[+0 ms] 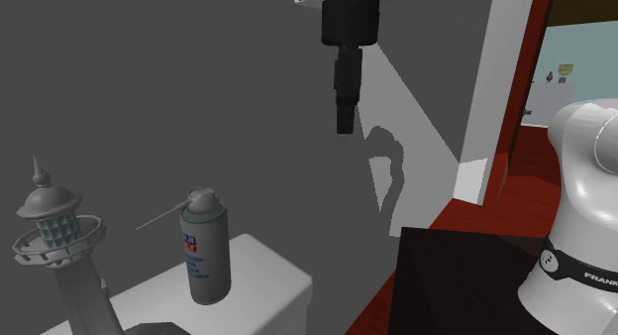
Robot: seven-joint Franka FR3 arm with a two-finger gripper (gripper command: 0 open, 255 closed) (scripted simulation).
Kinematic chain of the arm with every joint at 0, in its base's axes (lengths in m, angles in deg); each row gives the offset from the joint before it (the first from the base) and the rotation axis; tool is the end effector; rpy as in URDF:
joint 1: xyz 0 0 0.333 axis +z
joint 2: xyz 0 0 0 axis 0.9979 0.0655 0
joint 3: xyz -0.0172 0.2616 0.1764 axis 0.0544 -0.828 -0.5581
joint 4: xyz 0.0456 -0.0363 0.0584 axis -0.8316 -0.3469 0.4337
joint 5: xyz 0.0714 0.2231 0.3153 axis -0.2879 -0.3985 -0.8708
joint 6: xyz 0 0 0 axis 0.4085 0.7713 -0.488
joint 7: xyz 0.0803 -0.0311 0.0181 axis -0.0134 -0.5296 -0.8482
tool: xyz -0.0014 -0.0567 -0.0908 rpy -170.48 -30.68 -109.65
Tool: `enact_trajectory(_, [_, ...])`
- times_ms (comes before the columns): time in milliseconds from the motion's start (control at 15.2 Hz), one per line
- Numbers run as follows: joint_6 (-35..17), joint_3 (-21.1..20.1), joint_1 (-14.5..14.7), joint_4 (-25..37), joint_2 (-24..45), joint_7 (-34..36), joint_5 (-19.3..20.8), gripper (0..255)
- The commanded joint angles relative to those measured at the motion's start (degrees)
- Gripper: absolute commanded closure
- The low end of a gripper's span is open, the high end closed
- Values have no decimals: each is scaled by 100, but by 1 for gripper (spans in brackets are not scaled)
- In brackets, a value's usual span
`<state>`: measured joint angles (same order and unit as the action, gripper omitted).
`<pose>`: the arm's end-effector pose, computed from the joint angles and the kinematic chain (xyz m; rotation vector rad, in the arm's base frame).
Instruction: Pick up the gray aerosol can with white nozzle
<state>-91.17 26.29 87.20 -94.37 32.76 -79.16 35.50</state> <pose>0.4286 0.0490 0.5099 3.0979 0.0643 0.0252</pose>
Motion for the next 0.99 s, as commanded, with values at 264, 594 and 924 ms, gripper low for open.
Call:
enact_trajectory(264, [-648,-225,1,727,1236,475,120,0])
enact_trajectory(594, [-986,-347,33,1551,2300,883,335,0])
enact_trajectory(924, [-1131,-387,128,2582,3389,1264,598,0])
